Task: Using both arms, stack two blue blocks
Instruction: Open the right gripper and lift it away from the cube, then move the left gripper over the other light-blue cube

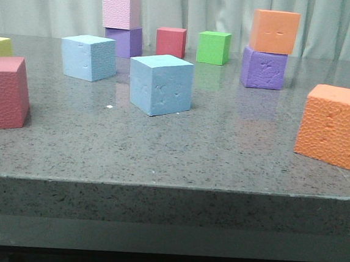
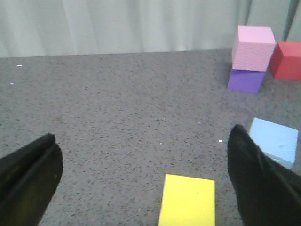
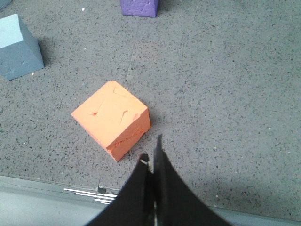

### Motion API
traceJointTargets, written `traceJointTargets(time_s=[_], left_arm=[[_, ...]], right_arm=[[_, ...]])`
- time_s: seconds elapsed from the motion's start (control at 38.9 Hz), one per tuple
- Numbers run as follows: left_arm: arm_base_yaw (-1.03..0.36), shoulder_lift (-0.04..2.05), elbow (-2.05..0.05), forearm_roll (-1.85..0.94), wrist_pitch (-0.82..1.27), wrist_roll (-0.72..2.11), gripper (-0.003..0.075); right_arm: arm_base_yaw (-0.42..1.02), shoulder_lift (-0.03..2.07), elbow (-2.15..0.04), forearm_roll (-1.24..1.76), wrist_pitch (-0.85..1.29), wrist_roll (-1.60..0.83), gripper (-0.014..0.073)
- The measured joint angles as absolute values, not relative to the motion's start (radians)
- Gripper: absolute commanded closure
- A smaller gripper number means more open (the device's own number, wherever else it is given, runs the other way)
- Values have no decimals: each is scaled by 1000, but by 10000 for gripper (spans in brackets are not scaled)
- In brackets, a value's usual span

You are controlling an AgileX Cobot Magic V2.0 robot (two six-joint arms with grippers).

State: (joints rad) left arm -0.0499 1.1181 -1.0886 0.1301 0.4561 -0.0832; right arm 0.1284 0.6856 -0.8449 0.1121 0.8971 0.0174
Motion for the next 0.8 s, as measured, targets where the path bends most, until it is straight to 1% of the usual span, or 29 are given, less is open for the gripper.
traceJointTargets(time_s=[0.21,0.31,0.57,0.8], left_arm=[[-164,1360,-1338,123,613,-21,28],[-193,1494,-1477,75,694,20,28],[-204,1775,-1777,-157,876,240,28],[-210,1937,-1953,-195,1031,309,28]], right_arm=[[128,686,-845,113,901,17,652],[128,686,-845,113,905,17,652],[128,686,-845,113,906,17,652],[128,686,-845,113,906,17,652]])
